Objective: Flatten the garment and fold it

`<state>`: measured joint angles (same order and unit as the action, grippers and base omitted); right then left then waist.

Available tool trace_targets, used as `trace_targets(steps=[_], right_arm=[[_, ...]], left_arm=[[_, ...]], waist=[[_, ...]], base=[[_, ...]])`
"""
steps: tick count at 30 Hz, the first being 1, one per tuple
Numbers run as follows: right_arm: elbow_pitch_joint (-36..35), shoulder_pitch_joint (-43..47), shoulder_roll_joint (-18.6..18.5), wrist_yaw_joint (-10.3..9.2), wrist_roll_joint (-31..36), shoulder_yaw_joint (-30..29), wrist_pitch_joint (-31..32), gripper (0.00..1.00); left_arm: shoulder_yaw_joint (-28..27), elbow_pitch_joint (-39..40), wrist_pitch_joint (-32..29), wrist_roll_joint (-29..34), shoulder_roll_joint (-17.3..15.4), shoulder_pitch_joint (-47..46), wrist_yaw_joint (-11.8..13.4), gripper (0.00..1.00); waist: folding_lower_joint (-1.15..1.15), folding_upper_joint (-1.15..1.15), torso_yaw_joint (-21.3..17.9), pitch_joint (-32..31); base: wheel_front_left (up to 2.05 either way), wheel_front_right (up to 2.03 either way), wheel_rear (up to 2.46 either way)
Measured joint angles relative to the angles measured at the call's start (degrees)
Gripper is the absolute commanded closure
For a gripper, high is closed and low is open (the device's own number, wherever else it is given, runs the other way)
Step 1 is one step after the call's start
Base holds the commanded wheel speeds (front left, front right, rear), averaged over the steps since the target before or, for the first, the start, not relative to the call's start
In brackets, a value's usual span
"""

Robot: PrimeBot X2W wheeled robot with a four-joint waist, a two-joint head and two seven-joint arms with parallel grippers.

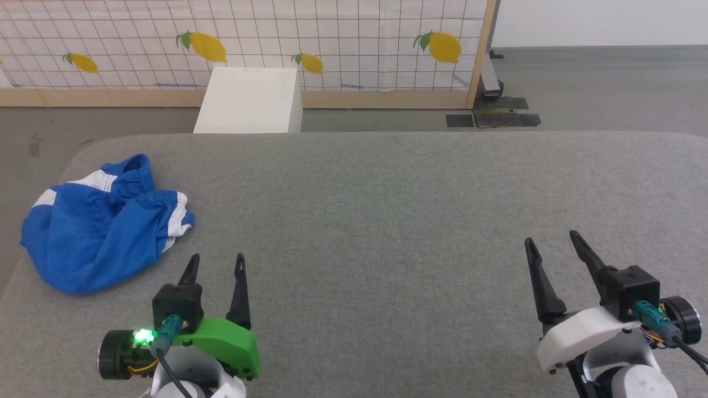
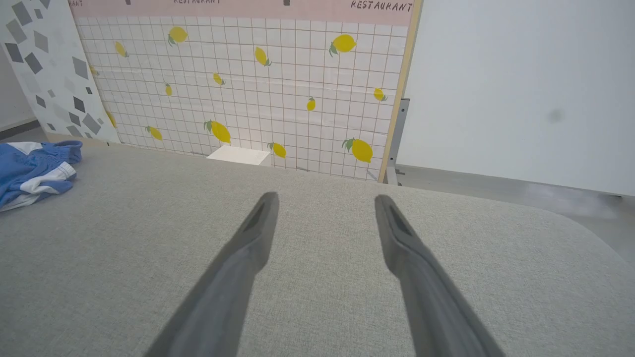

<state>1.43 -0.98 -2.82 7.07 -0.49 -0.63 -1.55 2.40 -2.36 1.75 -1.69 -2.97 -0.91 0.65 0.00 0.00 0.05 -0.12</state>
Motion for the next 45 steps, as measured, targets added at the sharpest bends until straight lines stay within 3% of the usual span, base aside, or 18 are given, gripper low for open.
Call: trace_targets(steps=[45], right_arm=[[2.9,-0.5,0.0,0.00,-5.5,-1.8,-5.5,0.00]], left_arm=[[4.0,-3.7,5.4,-5.0,0.0,-1.9,2.8,0.00]], waist=[[0.00,0.00,0.4,0.2]], base=[[0.00,0.00,0.00]])
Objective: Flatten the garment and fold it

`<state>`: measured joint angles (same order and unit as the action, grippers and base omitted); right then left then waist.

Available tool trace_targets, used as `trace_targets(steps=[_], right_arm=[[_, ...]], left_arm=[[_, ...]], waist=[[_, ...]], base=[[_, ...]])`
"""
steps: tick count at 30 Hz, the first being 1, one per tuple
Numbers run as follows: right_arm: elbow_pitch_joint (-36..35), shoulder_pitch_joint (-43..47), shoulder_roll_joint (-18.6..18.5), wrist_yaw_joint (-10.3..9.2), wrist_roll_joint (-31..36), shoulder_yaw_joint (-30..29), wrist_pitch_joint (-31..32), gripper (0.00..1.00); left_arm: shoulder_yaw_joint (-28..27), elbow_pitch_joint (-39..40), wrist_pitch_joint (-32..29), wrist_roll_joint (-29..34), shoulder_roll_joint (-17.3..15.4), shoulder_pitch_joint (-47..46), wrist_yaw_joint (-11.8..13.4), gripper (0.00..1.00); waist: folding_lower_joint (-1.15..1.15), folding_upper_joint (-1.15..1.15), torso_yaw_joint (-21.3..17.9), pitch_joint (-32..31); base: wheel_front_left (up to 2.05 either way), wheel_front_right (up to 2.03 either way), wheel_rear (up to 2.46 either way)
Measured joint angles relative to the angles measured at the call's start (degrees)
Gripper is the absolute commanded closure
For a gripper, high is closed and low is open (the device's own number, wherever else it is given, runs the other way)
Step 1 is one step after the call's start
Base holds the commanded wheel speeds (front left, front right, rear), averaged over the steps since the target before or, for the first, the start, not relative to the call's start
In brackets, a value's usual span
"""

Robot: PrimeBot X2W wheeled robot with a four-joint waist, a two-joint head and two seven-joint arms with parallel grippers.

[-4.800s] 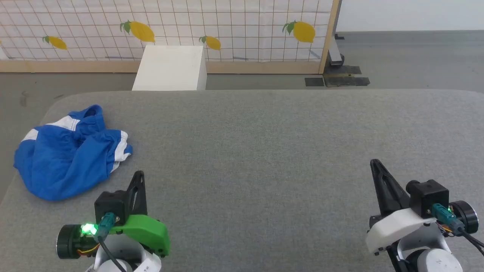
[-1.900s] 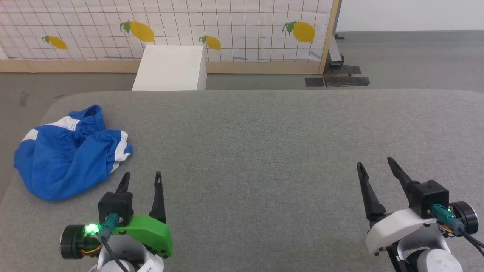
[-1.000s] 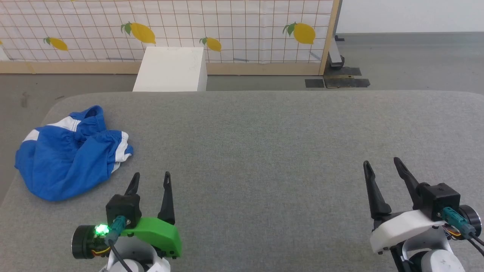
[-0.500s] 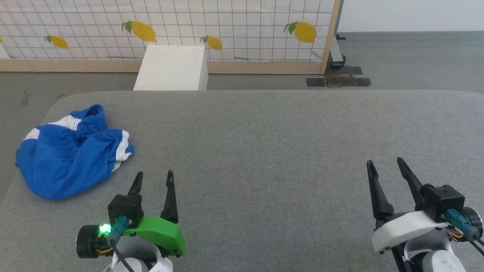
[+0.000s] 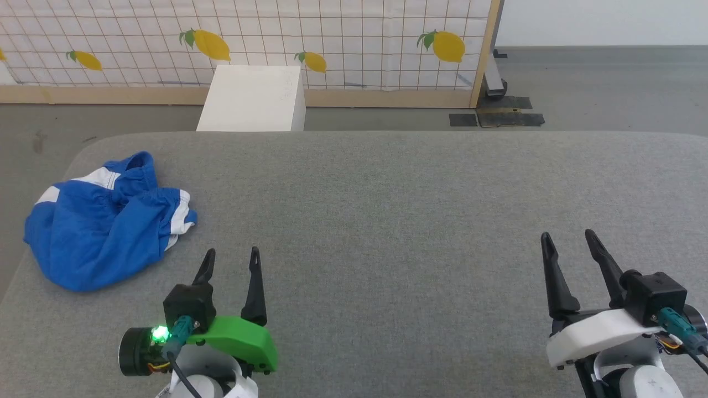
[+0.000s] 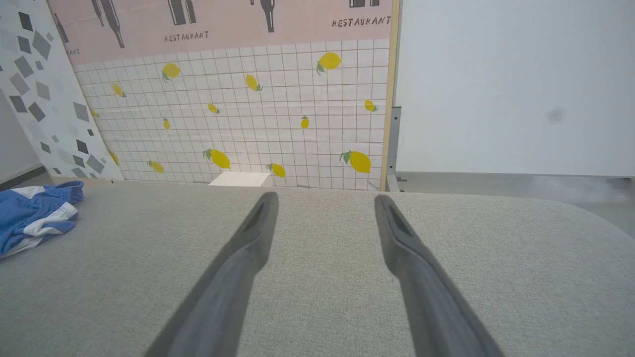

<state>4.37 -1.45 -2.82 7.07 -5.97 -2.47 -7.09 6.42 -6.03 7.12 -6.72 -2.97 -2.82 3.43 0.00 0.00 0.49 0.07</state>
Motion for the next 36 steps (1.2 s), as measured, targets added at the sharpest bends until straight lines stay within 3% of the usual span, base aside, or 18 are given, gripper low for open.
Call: trace_targets(steps=[22,29,36], right_arm=[[1.9,-0.7,0.0,0.03,-2.2,-1.0,-2.5,0.00],[2.1,-0.8,0.0,0.04,-2.3,-1.6,-3.3,0.00],[2.3,-0.8,0.0,0.04,-2.4,-1.6,-4.1,0.00]], left_arm=[[1.7,-2.3,2.6,-2.1,0.0,-1.1,1.2,0.00],[2.6,-2.9,3.3,-2.7,0.0,-1.9,1.9,0.00],[2.7,-3.6,4.2,-3.0,0.0,-2.3,2.3,0.00]], waist=[[0.00,0.00,1.1,0.0],[0.00,0.00,3.9,-0.1],[0.00,0.00,9.3,0.0]], base=[[0.00,0.00,0.00],[0.00,0.00,0.00],[0.00,0.00,0.00]])
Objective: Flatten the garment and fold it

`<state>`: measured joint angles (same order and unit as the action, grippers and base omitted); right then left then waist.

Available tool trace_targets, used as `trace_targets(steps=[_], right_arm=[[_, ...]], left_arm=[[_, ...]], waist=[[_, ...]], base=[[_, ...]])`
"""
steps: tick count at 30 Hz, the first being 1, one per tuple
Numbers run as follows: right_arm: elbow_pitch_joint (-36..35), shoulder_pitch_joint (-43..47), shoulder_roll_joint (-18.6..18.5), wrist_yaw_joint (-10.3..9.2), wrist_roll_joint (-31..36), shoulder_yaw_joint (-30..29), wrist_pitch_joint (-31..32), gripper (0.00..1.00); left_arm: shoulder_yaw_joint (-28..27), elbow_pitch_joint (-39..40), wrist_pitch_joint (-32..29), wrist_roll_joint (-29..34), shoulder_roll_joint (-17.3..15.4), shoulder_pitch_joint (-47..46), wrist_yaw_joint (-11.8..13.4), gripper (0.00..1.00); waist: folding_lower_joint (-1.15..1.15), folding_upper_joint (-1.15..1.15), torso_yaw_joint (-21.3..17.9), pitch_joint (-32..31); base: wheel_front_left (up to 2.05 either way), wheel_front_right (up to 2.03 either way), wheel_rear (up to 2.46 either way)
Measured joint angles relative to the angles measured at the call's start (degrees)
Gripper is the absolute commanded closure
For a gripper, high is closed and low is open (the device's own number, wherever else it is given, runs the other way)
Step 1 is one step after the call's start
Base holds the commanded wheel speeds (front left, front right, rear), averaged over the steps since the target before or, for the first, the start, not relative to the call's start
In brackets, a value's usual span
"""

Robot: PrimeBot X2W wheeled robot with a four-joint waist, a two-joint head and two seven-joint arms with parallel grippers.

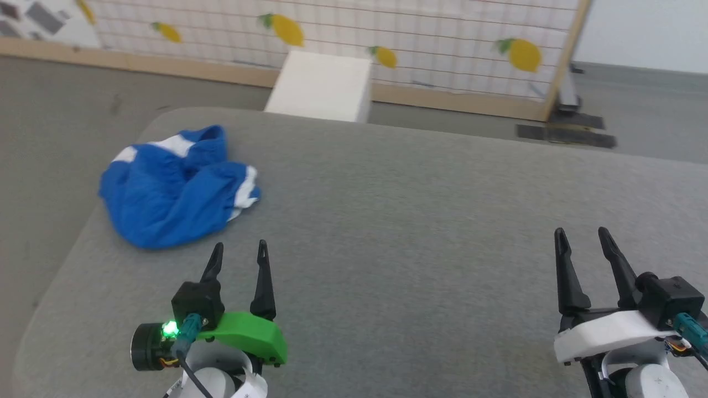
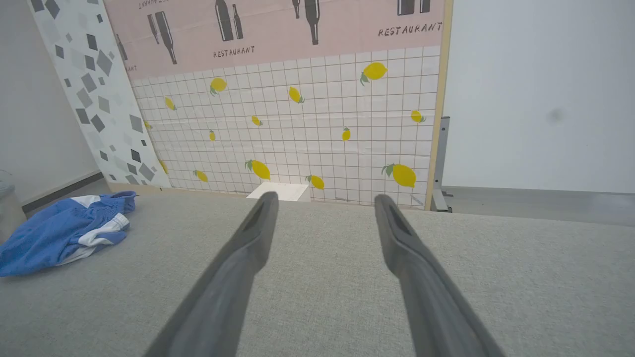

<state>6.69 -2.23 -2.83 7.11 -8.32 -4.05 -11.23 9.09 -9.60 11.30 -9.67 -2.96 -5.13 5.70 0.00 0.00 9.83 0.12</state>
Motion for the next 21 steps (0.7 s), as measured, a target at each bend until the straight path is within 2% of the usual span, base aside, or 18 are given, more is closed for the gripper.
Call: trace_targets(steps=[1,2,21], right_arm=[[0.0,0.0,0.0,0.00,-0.2,0.0,-0.2,0.00],[0.1,0.0,0.0,0.00,-0.3,0.2,-0.5,0.00],[1.8,0.0,0.0,0.01,2.8,1.5,-2.7,0.00]], left_arm=[[0.0,-0.1,0.2,0.0,0.0,0.0,0.1,0.00],[-0.1,-0.4,0.5,0.0,0.0,0.0,0.3,0.00],[-1.2,-2.0,2.7,-0.2,0.0,0.1,1.5,0.00]], waist=[[0.00,0.00,1.0,0.0],[0.00,0.00,4.0,0.1],[0.00,0.00,25.2,-0.3]], base=[[0.00,0.00,0.00],[0.00,0.00,0.00],[-0.04,-0.04,-0.04]])
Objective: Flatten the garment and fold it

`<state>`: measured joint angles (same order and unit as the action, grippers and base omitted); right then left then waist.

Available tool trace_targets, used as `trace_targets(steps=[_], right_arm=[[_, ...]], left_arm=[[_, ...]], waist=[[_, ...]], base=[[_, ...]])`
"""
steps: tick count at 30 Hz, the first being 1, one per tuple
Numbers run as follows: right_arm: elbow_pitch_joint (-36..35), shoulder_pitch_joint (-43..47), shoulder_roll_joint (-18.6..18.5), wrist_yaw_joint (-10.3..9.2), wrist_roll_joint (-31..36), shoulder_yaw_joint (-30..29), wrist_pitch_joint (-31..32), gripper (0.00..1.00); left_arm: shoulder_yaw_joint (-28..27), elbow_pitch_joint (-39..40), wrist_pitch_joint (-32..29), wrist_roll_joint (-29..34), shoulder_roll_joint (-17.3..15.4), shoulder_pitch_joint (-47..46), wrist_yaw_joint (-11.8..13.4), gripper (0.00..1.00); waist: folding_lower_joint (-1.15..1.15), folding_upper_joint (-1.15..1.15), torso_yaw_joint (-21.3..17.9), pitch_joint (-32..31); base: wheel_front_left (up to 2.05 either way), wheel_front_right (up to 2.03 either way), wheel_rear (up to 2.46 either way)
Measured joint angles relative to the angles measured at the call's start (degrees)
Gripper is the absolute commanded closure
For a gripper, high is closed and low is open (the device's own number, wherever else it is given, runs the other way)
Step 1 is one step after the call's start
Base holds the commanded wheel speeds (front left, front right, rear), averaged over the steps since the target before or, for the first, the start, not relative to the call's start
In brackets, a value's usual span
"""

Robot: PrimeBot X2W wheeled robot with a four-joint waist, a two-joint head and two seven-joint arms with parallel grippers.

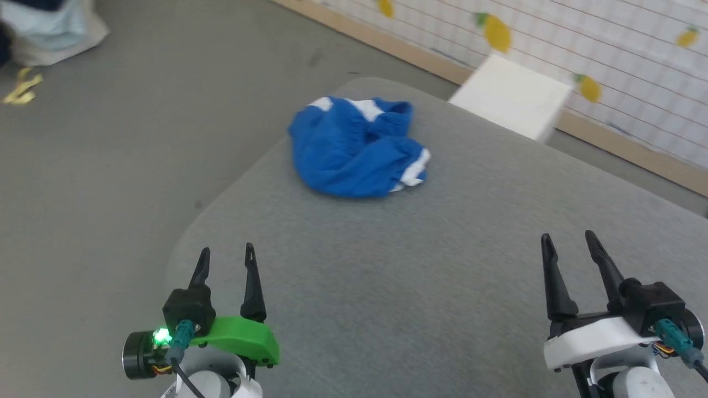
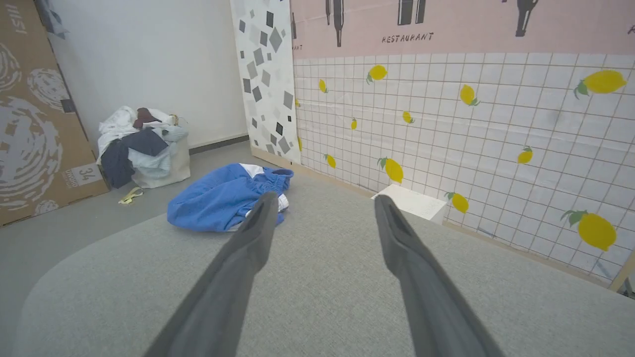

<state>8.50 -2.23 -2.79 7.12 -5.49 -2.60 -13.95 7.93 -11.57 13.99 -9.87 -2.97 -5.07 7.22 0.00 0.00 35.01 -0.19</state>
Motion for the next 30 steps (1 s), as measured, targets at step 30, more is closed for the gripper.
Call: trace_targets(steps=[30], right_arm=[[-5.6,-3.9,0.0,0.01,5.9,0.8,2.7,0.00]], left_arm=[[-3.4,-1.2,-0.8,-6.9,-0.7,-18.1,-0.4,0.00]], waist=[[0.00,0.00,0.7,8.5]], base=[[-0.02,-0.02,-0.02]])
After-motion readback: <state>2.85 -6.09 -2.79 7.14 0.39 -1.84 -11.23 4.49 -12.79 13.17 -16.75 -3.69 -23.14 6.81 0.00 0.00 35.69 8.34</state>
